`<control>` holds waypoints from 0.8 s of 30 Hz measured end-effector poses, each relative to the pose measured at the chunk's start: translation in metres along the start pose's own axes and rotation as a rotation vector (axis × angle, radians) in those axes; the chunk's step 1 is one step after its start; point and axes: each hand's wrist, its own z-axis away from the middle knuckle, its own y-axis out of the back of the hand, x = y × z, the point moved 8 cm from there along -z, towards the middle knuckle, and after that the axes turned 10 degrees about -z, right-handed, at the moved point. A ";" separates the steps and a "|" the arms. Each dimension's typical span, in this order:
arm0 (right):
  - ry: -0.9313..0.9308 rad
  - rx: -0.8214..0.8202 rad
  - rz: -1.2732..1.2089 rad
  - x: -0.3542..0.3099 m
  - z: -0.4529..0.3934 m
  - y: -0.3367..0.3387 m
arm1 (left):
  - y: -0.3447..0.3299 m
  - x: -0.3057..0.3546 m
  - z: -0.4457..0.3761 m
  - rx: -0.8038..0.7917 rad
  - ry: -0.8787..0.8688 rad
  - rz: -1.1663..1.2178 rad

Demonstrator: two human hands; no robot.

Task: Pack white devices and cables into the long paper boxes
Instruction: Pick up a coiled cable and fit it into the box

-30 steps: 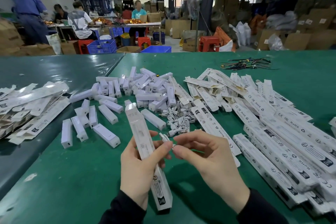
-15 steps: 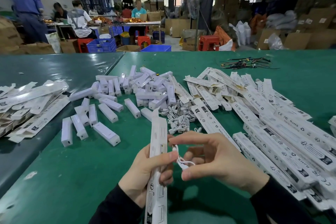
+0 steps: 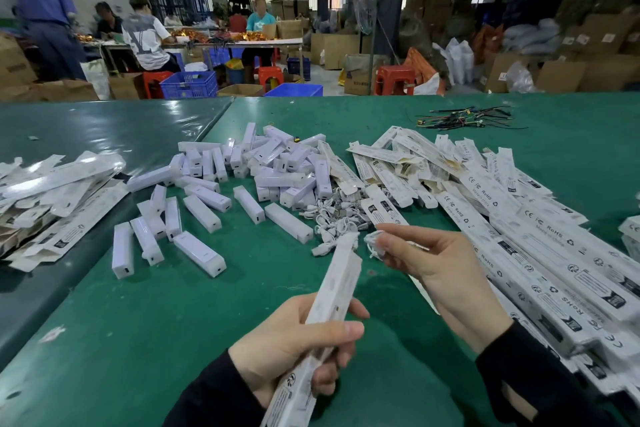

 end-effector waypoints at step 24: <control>-0.074 -0.366 0.173 0.013 0.015 -0.035 | 0.030 0.005 -0.003 0.368 -0.011 -0.001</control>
